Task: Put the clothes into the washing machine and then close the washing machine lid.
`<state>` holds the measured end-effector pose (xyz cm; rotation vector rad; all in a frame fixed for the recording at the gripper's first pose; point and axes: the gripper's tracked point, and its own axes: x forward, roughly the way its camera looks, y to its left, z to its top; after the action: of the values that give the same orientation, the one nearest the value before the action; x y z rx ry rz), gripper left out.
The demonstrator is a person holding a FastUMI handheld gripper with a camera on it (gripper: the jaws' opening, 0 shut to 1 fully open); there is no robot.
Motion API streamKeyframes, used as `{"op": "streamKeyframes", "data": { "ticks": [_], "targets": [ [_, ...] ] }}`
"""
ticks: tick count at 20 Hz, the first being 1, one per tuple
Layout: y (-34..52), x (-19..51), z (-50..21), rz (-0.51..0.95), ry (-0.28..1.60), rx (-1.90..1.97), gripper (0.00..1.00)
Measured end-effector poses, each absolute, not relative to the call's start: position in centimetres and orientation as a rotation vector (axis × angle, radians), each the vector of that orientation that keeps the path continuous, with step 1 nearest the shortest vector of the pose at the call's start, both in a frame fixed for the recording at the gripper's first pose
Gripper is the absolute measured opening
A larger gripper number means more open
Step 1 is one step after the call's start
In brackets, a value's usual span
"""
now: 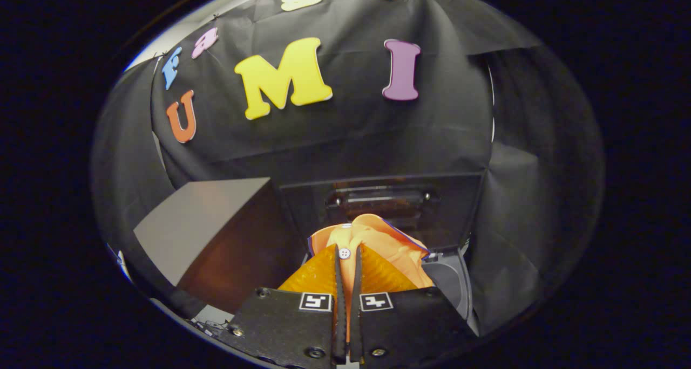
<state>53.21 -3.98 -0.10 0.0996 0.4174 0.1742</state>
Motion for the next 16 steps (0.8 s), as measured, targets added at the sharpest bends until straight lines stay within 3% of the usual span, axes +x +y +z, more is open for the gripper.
{"op": "streamKeyframes", "data": {
  "ticks": [10, 16],
  "targets": [
    [-6.5, 54.7, -18.2, 0.047, 0.84, 0.077, 0.06],
    [-7.1, 53.7, -19.7, 0.005, 0.94, 0.077, 0.08]
  ]
}}
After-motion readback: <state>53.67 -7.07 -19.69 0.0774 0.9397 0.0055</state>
